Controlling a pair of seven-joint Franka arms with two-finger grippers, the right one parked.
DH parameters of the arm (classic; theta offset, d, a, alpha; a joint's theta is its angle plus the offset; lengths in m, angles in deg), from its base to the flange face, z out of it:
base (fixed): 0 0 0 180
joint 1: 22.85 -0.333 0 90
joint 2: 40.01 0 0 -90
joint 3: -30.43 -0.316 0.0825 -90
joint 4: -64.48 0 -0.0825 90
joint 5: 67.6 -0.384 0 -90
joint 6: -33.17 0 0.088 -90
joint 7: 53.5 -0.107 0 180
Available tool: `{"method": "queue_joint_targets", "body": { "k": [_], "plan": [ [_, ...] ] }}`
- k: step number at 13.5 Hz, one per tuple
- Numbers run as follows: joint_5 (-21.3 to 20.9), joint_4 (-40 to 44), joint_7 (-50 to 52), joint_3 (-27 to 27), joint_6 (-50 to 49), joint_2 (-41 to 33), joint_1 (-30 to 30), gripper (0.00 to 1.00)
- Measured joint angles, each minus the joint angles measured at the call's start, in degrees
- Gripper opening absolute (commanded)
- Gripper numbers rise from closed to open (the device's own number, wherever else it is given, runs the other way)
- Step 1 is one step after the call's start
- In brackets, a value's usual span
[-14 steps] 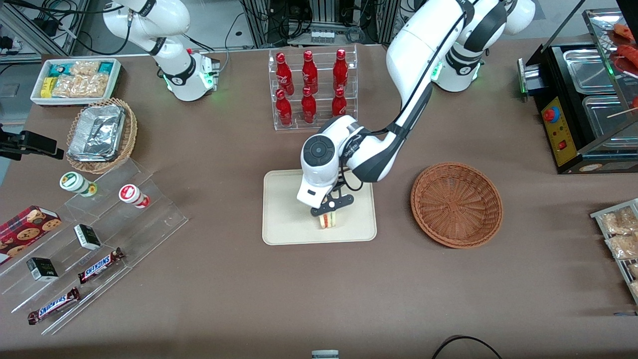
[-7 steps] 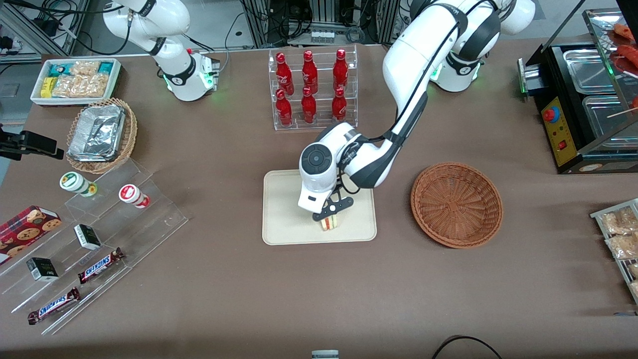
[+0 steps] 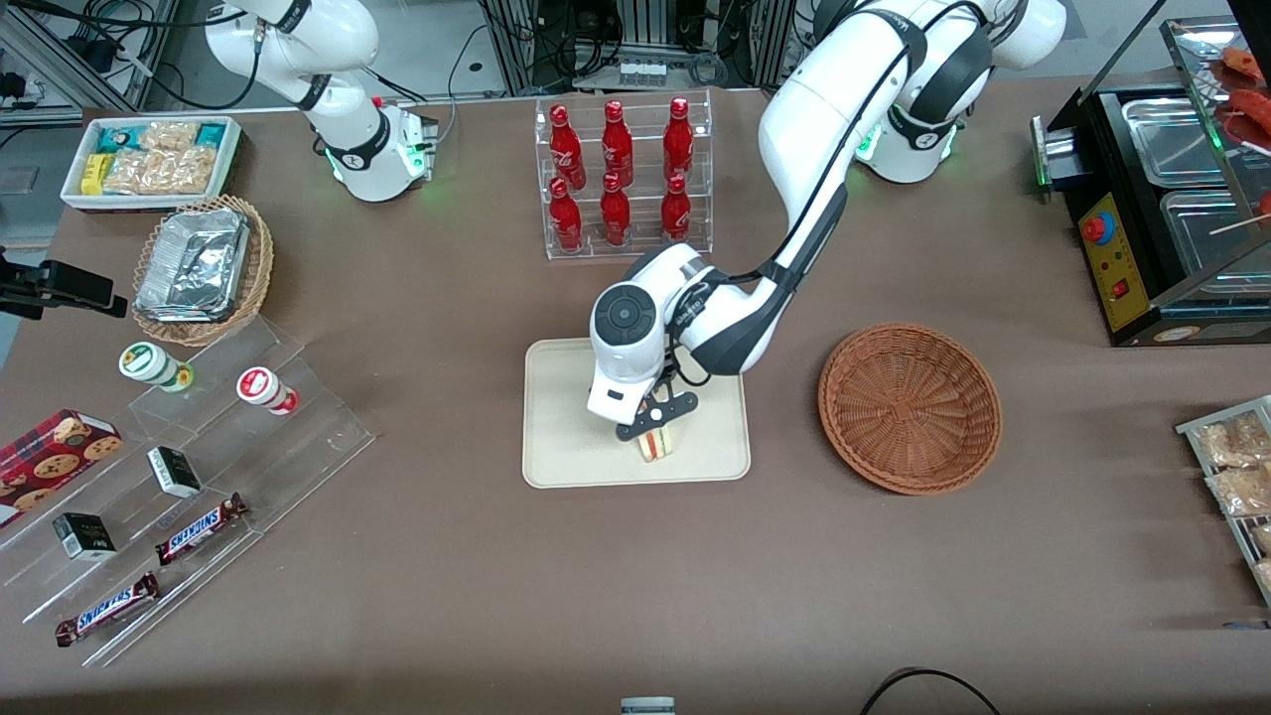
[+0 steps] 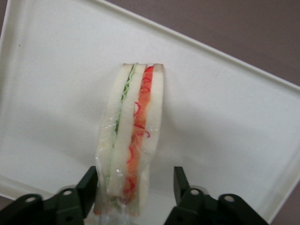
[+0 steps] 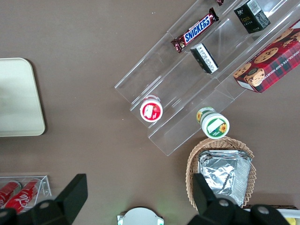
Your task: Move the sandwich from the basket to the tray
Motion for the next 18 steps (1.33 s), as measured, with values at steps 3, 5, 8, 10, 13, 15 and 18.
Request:
{"method": "queue_joint_targets", "body": {
  "k": [3, 5, 8, 10, 13, 15, 18],
  "plan": [
    [0.0, 1.05, 0.0, -0.28, -3.31, -2.86, -0.41, 1.0],
    [0.0, 1.23, 0.0, -0.5, -6.51, -5.95, -0.84, 1.0],
    [0.0, 1.4, -2.71, -0.69, -11.46, -10.83, -2.32, 1.0],
    [-0.17, 1.4, -8.48, -0.91, -14.25, -13.06, -4.19, 1.0],
    [-0.28, 1.36, -14.61, -1.36, -16.7, -14.1, -8.26, 1.0],
    [-0.22, 0.99, -19.14, -1.38, -20.25, -15.58, -12.78, 1.0],
    [-0.03, -1.71, -29.24, -1.39, -21.9, -18.73, -18.12, 1.0]
  ]
}}
